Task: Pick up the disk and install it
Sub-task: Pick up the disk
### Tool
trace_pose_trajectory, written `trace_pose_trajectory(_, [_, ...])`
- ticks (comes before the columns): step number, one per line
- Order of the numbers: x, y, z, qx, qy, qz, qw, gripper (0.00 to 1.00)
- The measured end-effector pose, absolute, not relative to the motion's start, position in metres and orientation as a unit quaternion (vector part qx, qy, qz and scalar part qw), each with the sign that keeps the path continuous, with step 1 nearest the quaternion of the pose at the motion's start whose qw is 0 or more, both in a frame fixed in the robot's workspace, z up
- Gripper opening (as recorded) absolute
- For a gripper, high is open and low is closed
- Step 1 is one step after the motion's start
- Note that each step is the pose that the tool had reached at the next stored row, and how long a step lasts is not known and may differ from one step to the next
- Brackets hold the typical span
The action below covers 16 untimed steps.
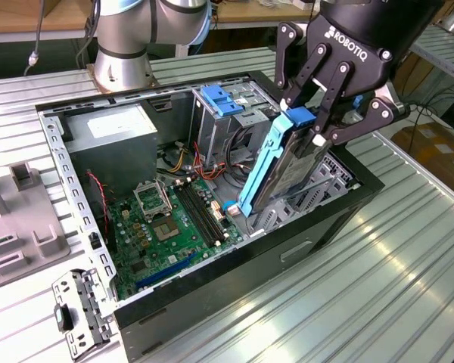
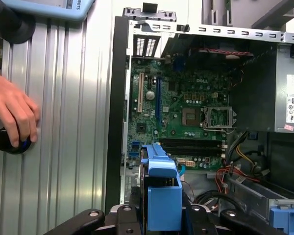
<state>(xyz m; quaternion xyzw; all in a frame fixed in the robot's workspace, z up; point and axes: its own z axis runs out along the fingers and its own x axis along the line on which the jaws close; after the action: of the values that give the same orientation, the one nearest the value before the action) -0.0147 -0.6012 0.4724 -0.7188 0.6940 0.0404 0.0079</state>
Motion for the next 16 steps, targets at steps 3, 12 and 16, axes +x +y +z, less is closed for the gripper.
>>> trace_pose_trajectory(3, [-0.011, -0.602, 0.472, -0.719, 0.694, 0.040, 0.008, 0.37])
trace_pose_trajectory(12, [-0.003, -0.602, 0.472, -0.719, 0.694, 0.040, 0.008, 0.37])
trace_pose_trajectory(16, [0.000, -0.603, 0.471, -0.719, 0.694, 0.040, 0.008, 0.37])
